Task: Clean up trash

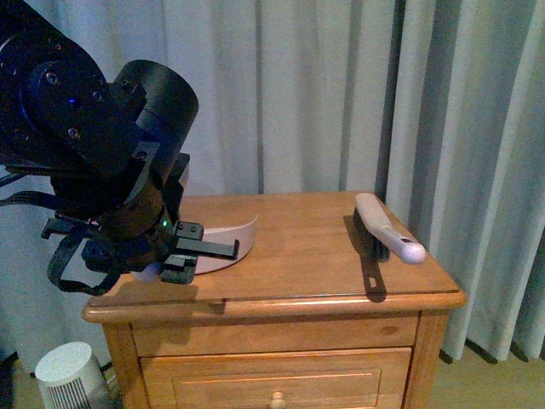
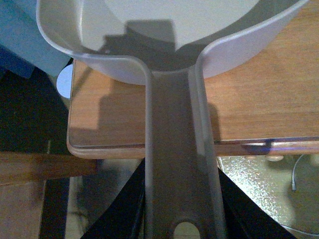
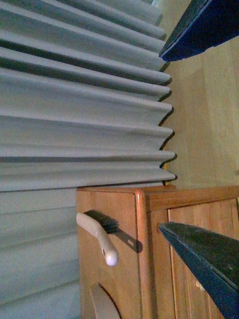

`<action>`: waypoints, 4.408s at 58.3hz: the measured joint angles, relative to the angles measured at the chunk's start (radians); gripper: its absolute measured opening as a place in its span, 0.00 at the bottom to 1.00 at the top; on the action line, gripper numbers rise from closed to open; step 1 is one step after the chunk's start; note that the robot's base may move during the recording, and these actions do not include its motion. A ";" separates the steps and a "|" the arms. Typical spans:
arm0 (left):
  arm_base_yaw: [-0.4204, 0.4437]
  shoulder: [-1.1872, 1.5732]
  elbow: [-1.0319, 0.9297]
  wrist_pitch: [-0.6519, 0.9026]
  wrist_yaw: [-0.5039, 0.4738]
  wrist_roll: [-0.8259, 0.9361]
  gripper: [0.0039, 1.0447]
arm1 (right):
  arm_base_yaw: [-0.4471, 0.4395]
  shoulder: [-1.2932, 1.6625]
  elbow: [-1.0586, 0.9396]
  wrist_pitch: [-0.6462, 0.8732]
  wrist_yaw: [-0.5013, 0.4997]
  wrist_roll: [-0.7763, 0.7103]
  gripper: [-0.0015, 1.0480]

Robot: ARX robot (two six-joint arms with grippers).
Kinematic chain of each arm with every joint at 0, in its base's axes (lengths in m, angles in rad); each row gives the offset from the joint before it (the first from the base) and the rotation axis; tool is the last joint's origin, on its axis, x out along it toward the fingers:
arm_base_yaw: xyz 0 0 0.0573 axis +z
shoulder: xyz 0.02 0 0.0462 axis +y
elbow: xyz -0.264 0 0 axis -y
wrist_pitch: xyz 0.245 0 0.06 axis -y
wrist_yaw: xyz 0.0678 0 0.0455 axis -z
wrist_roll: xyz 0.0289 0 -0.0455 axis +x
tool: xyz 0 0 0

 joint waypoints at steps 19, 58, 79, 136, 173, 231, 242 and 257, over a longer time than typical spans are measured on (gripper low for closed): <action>-0.008 -0.133 -0.190 0.394 -0.007 0.177 0.26 | 0.000 0.000 0.000 0.000 0.000 0.000 0.93; 0.113 -1.206 -1.031 0.723 0.264 0.370 0.26 | 0.000 0.000 0.000 0.000 0.000 0.000 0.93; 0.274 -1.722 -1.174 0.330 0.443 0.336 0.26 | 0.000 0.000 0.000 0.000 0.000 0.000 0.93; 0.441 -1.831 -1.229 0.257 0.557 0.272 0.26 | 0.286 1.313 0.878 -0.117 0.228 0.255 0.93; 0.441 -1.831 -1.229 0.257 0.555 0.272 0.26 | 0.365 1.840 1.357 -0.253 0.218 0.373 0.93; 0.441 -1.831 -1.229 0.257 0.555 0.272 0.26 | 0.415 2.039 1.501 -0.287 0.225 0.440 0.83; 0.441 -1.831 -1.229 0.257 0.555 0.272 0.26 | 0.419 2.040 1.508 -0.287 0.224 0.444 0.57; 0.441 -1.831 -1.229 0.257 0.555 0.272 0.26 | 0.418 2.039 1.509 -0.266 0.221 0.442 0.21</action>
